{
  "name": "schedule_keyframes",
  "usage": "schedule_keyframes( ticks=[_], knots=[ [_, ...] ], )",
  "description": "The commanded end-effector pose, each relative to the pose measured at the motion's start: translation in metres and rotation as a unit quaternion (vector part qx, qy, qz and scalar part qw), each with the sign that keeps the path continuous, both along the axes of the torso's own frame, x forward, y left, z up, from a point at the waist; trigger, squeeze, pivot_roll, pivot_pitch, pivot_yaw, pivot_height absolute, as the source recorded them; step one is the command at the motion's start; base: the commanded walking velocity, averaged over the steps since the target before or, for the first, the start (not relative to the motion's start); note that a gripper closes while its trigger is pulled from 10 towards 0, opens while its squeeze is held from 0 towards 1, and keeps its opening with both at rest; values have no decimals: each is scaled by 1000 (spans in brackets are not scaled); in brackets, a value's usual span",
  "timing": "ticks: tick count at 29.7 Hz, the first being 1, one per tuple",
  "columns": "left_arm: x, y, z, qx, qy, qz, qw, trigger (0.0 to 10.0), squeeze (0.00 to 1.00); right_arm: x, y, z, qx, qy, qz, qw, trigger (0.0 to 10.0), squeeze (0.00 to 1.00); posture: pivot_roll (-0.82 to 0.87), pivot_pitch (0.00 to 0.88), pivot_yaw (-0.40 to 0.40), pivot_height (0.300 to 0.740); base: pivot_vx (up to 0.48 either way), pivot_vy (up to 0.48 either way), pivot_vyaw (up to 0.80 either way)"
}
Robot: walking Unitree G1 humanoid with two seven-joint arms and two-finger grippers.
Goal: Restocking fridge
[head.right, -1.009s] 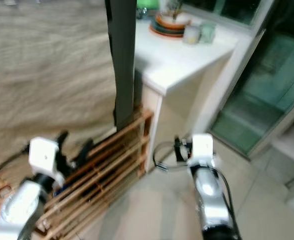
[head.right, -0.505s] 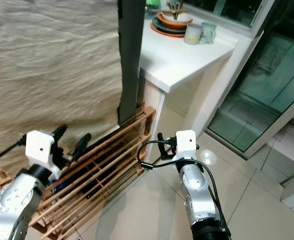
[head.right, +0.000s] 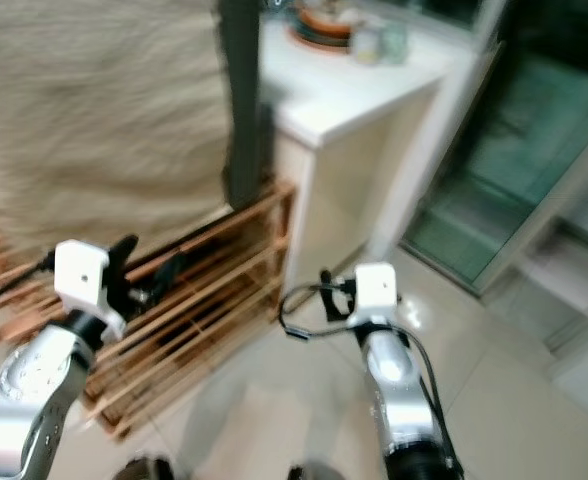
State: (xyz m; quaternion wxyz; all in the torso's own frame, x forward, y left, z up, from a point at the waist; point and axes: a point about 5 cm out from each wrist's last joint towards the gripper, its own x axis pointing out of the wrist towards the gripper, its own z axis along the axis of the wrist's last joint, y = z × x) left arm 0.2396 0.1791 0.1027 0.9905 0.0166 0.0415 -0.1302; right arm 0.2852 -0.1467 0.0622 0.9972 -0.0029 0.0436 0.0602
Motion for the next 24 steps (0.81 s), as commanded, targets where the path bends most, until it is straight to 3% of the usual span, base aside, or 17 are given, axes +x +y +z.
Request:
schedule_keyframes(
  ticks=[1,4,11,16,20,24],
  knots=[
    [11,2,12,1,-24,18,1000,10000,0,-4,-9,6,10,-21,-24,999,10000,251,-40,0,-26,740,0,0,0],
    [19,10,5,-18,-5,61,998,10000,0,-16,-15,4,12,-22,-33,999,10000,255,-50,0,-18,740,0,0,0],
    [26,9,0,-21,3,58,998,10000,0,-32,-36,-7,-11,5,-59,998,10000,259,-92,0,-5,740,0,379,-229],
    [30,13,-1,-1,-1,84,996,10000,0,-39,-48,-8,-26,4,-76,997,10000,255,-99,0,-5,740,0,439,-320],
    [30,16,-2,10,-6,91,996,10000,0,-43,-61,-12,-31,14,-102,994,10000,259,-100,0,0,740,0,0,0],
    [32,15,-1,1,-12,81,997,10000,0,-39,-57,-9,-21,8,-106,994,10000,259,-105,0,13,740,0,0,0]
  ],
)
